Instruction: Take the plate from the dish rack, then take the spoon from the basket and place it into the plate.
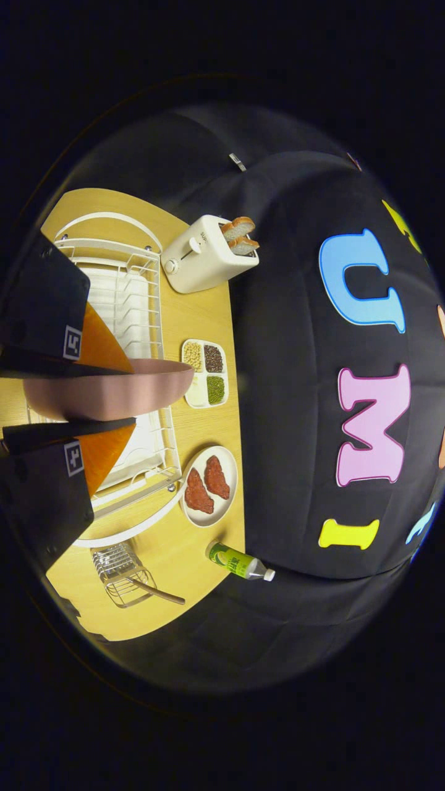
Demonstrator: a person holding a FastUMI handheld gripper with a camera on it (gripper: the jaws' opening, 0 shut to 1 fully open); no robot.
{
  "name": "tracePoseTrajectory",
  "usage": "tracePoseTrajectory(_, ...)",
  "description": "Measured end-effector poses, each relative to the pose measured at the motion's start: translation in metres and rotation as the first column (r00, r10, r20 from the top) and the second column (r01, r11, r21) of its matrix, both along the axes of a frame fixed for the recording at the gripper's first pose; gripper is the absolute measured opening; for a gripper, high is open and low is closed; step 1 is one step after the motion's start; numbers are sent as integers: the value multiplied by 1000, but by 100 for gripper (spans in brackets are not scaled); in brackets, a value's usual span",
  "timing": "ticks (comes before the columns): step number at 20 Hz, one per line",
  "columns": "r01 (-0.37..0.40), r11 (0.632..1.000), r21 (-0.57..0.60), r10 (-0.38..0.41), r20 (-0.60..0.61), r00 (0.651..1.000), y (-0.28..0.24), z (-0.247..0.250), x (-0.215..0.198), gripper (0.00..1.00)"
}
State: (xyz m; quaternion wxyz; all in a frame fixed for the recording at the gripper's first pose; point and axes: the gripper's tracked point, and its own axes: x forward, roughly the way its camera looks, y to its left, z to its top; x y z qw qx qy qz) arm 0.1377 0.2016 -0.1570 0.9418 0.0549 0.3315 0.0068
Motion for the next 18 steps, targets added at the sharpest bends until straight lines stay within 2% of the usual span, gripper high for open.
tracePoseTrajectory(5, 14, 997, -76, -9, 66, 998, 3, 18, 1, 32)
tracePoseTrajectory(9, 73, 994, -79, -65, 102, 993, -6, 34, 0, 32)
tracePoseTrajectory(12, 39, 997, -70, -29, 143, 989, 0, 52, 0, 29)
tracePoseTrajectory(14, 14, 999, -39, -9, 121, 993, 6, 47, 0, 22)
tracePoseTrajectory(18, -39, 999, 3, 39, 94, 995, 5, 37, -12, 18)
